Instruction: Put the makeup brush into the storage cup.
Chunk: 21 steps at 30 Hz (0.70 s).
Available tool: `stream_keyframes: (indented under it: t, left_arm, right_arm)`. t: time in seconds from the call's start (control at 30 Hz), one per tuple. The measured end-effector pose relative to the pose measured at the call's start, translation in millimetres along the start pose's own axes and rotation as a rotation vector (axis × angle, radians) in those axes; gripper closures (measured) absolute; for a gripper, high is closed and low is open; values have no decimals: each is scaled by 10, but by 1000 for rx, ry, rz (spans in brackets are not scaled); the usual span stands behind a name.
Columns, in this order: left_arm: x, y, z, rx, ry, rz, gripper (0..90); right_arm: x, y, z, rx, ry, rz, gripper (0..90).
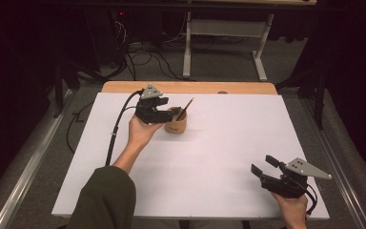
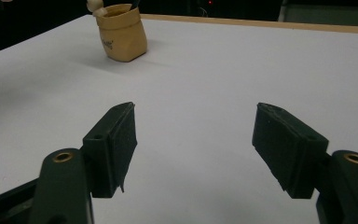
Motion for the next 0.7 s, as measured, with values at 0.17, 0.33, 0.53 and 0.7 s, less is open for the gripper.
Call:
stream_keyframes:
  t: [0.17,0.33,0.53,0.7]
  left_arm:
    - [-5,65,21,-2,-3,7,360]
    - [15,114,31,-1,-5,8,353]
    - [27,175,45,-4,-7,3,349]
    - [24,231,47,-7,-7,-5,346]
  right_arm:
    - [2,-2,-1,1,-1,1,324]
    - [2,0,-3,3,-4,2,324]
    - [3,-1,-7,4,-6,1,324]
    - [3,-2,-8,4,-7,0,324]
Point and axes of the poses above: each handheld gripper's, and its own axes: y roughly backward along the jaws, x roughly out of its underside, z roughly to its left, the point moved 6 cm from there along -y, roughly forward along the jaws
